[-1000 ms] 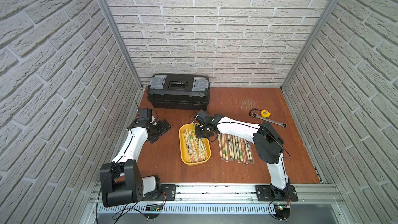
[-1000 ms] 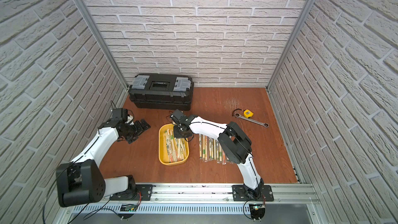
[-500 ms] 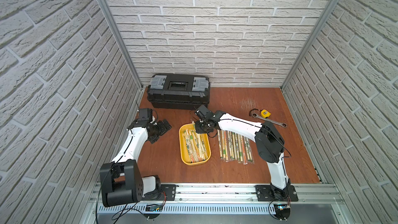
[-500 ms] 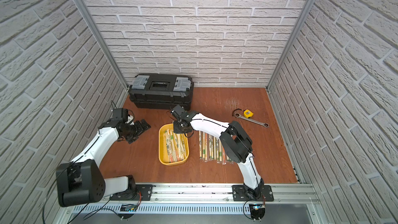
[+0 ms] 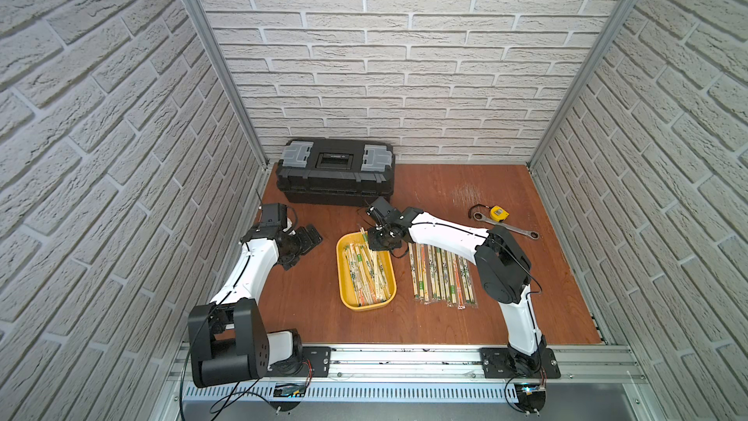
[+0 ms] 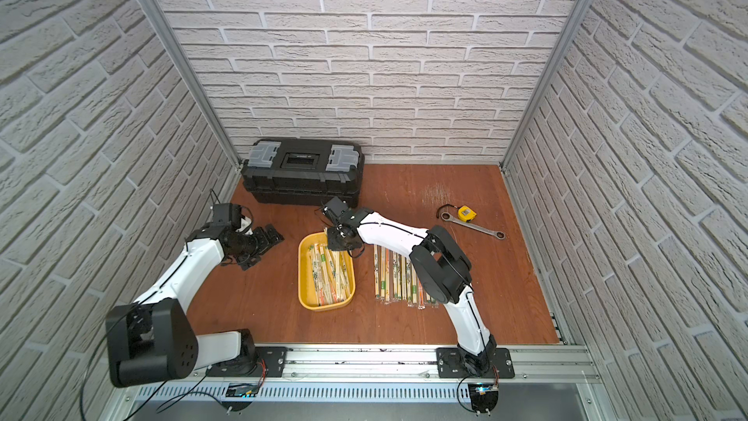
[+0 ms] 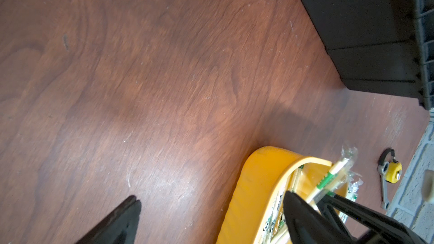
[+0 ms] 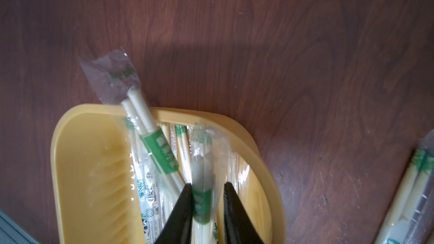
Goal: Take the paired disposable chopsticks out of the storage box
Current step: Pick up the paired disposable chopsticks from the storage box, then place the paired disposable chopsticks at the center of the board.
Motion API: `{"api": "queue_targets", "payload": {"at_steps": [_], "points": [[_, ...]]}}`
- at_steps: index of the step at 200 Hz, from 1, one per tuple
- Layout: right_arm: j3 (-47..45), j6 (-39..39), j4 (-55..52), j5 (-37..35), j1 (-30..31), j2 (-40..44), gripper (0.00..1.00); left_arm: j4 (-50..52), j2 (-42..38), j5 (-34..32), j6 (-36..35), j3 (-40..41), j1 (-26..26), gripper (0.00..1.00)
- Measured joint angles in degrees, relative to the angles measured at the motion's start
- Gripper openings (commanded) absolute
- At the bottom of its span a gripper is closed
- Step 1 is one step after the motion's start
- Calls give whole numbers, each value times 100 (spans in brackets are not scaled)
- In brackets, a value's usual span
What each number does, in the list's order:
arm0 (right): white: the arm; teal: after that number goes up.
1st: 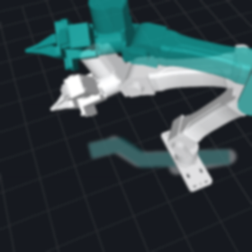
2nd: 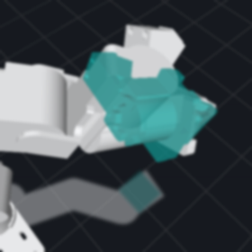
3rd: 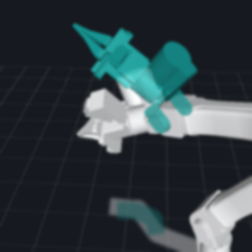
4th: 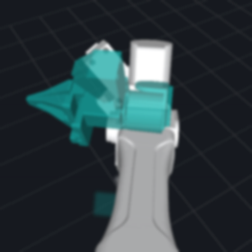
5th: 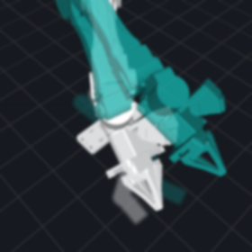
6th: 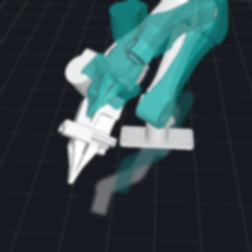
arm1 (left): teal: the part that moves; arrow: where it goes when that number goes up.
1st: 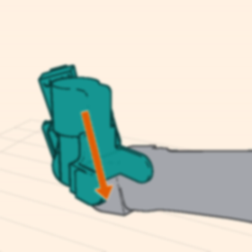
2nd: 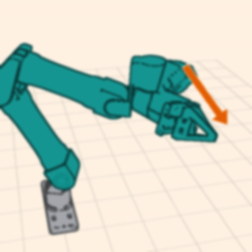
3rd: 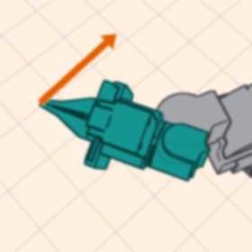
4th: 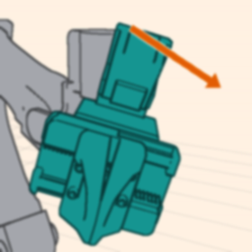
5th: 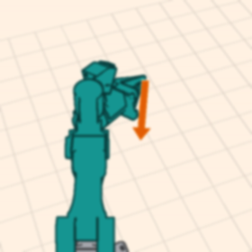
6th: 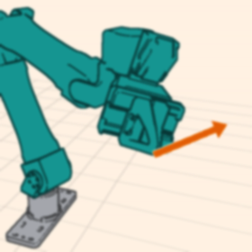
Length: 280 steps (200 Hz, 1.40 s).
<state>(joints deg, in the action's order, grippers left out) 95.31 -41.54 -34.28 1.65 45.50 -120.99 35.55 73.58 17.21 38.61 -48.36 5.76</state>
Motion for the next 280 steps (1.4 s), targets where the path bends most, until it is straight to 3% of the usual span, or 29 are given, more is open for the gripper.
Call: {"api": "queue_targets", "payload": {"at_steps": [112,186,229,280], "points": [[-42,-4,-17,120,-13,48,2,2,0,-2,2,0,-17,98],[-192,0,-24,46,-70,1384,2,4,0,-4,0,0,-44,98],[-608,107,-118,-184,-463,2157,2,24,-2,-26,0,-42,-210,98],[-1204,400,-577,-577,-800,2212,2,48,-2,-57,4,-116,-374,98]]}}
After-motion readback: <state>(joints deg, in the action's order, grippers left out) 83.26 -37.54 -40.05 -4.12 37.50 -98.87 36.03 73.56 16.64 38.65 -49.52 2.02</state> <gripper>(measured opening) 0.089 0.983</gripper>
